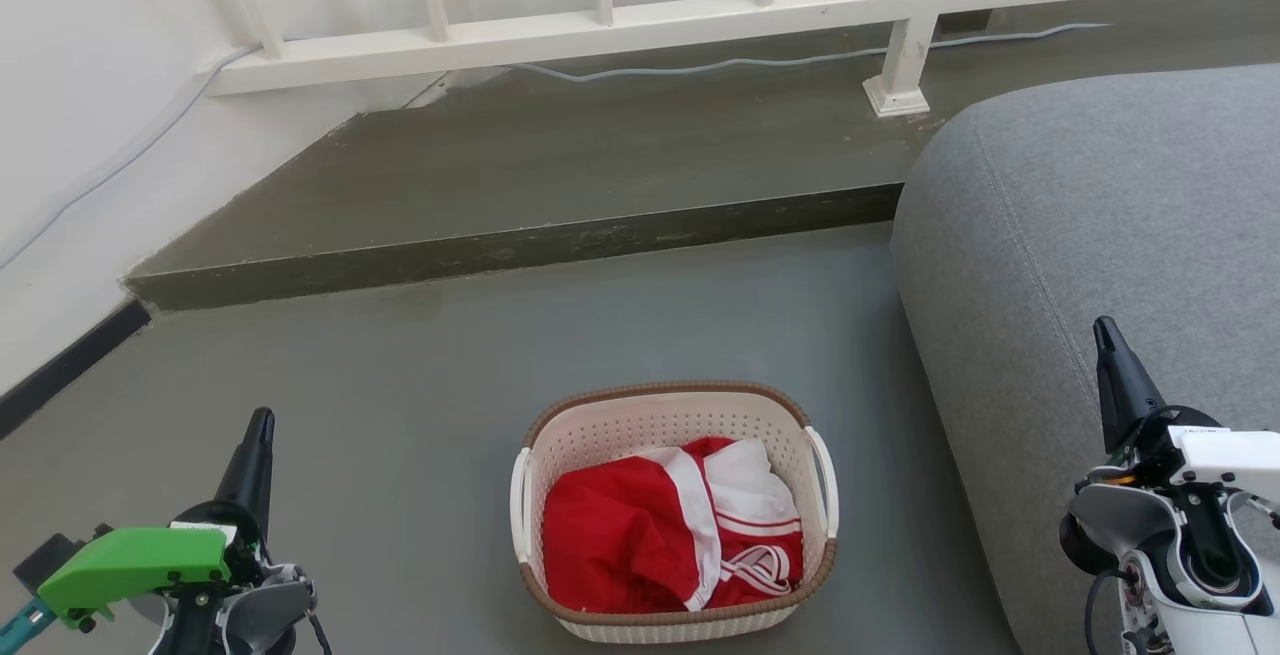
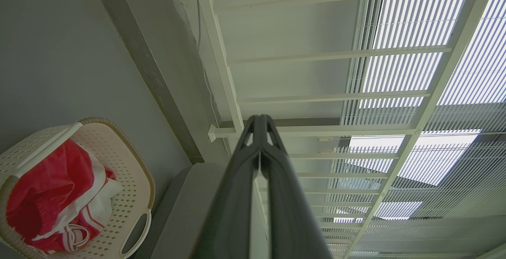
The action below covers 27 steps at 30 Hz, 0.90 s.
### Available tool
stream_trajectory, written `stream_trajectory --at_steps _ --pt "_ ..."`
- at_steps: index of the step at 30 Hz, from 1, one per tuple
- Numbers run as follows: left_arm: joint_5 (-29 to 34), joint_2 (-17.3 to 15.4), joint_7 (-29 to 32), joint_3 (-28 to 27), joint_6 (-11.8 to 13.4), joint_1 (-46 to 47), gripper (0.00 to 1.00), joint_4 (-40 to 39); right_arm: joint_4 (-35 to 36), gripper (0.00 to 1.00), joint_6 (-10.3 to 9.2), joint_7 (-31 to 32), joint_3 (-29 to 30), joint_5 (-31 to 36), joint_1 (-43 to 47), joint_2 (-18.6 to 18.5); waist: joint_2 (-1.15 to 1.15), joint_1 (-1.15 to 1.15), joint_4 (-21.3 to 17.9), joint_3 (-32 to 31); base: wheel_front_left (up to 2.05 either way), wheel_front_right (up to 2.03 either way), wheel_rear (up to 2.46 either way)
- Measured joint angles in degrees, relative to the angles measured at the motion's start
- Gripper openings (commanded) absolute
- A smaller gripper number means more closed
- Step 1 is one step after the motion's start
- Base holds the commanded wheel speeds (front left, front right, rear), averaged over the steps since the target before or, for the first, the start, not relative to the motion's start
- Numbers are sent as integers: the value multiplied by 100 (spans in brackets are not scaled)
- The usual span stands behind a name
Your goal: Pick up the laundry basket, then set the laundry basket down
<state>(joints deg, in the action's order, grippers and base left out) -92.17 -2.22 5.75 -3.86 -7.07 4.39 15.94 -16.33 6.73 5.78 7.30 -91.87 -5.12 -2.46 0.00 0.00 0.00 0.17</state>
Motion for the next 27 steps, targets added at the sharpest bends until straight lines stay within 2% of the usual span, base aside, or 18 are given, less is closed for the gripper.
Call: stream_trajectory --at_steps 27 --pt "0 0 1 -2 0 0 0 -1 11 0 0 7 2 0 0 5 0 0 0 0 0 0 0"
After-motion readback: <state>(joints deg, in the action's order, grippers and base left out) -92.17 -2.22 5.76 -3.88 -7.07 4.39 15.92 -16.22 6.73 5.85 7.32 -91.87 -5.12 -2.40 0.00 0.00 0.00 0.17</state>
